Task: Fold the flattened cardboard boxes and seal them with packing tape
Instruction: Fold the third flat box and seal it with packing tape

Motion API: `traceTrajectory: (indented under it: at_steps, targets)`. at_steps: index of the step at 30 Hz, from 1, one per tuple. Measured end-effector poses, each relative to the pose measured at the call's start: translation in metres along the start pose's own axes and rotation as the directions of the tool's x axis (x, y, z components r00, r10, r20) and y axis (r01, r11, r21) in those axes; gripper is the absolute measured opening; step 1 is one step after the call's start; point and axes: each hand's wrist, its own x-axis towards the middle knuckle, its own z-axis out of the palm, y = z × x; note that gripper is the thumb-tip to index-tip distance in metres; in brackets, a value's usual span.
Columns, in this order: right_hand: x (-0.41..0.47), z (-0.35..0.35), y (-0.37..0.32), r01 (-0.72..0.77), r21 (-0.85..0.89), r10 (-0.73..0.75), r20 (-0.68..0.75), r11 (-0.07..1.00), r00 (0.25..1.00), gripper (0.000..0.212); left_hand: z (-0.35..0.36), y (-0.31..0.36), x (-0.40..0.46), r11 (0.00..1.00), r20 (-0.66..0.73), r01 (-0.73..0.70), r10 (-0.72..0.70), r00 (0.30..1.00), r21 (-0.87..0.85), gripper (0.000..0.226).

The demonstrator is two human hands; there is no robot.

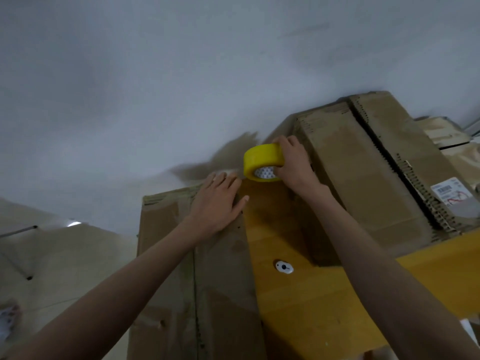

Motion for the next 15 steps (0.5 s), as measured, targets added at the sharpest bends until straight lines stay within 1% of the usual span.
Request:
traceTrajectory:
  at_steps: [1, 2, 4, 6, 8, 10, 15]
  targets:
    - [-0.005, -0.001, -0.001, -0.011, 0.011, 0.011, -0.002, 1.0, 1.0, 0.057, -0.002, 0.001, 0.003, 1.0, 0.01, 0.017, -0.017, 1.0, -0.001, 0.059]
    - [-0.012, -0.002, -0.003, -0.019, 0.029, 0.02, -0.012, 0.999, 1.0, 0.057, -0.005, 0.002, 0.006, 0.998, 0.01, 0.046, -0.046, 0.999, -0.037, 0.059]
    - [-0.027, -0.004, -0.008, -0.025, 0.079, 0.028, -0.039, 0.997, 0.999, 0.055, -0.015, 0.002, 0.01, 0.967, -0.032, 0.15, -0.159, 0.987, -0.205, 0.057]
    - [-0.044, -0.005, -0.013, -0.022, 0.112, 0.027, -0.044, 0.993, 0.999, 0.052, -0.028, 0.007, 0.01, 0.881, -0.098, 0.238, -0.302, 0.948, -0.409, 0.056]
    - [-0.061, -0.004, -0.02, -0.038, 0.136, 0.043, -0.037, 0.99, 0.998, 0.051, -0.042, 0.017, 0.009, 0.793, -0.109, 0.275, -0.392, 0.914, -0.543, 0.06]
    - [-0.078, -0.002, -0.028, -0.055, 0.145, 0.062, -0.05, 0.988, 0.997, 0.048, -0.053, 0.028, 0.005, 0.743, -0.094, 0.289, -0.426, 0.9, -0.604, 0.057]
    - [-0.115, 0.003, -0.044, -0.07, 0.103, 0.082, -0.116, 0.992, 0.99, 0.052, -0.074, 0.047, -0.019, 0.721, -0.176, 0.211, -0.421, 0.89, -0.66, 0.04]
